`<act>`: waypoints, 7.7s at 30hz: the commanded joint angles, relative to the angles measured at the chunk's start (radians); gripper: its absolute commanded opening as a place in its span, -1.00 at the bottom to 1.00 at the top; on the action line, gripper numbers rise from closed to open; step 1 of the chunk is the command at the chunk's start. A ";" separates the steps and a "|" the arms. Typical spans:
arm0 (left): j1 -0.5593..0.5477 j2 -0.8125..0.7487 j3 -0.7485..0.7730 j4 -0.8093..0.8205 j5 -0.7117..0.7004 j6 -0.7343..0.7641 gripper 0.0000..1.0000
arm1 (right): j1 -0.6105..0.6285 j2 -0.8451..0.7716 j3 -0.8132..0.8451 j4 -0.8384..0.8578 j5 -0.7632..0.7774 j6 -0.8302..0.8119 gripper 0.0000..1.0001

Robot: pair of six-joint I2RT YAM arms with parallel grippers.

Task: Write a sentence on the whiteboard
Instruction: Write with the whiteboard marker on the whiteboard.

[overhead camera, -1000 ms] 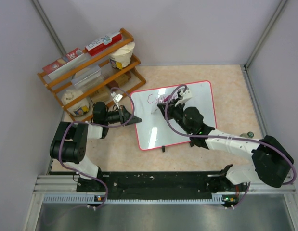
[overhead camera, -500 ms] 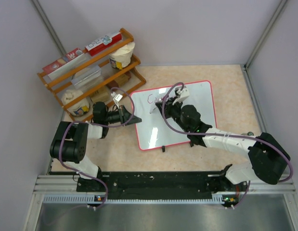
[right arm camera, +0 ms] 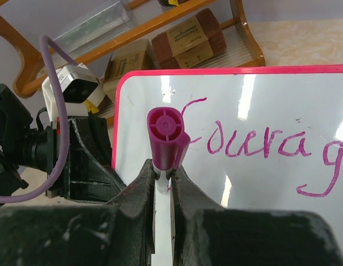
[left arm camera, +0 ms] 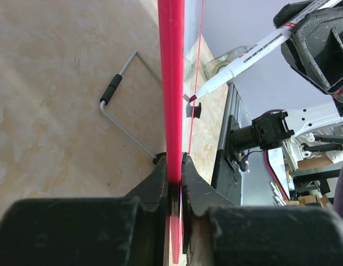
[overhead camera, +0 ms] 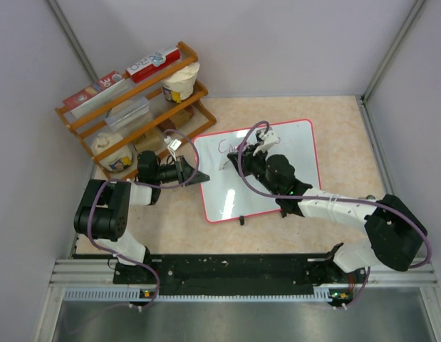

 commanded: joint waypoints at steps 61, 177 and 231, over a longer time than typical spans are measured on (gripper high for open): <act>0.000 0.006 0.013 0.036 -0.059 0.056 -1.00 | -0.020 -0.072 -0.074 0.134 -0.047 0.152 -1.00; 0.000 0.009 0.011 0.042 -0.054 0.053 -1.00 | -0.128 -0.103 -0.206 0.044 -0.044 0.186 -1.00; 0.000 0.009 0.013 0.042 -0.054 0.053 -1.00 | -0.192 -0.131 -0.093 0.015 -0.067 0.140 -1.00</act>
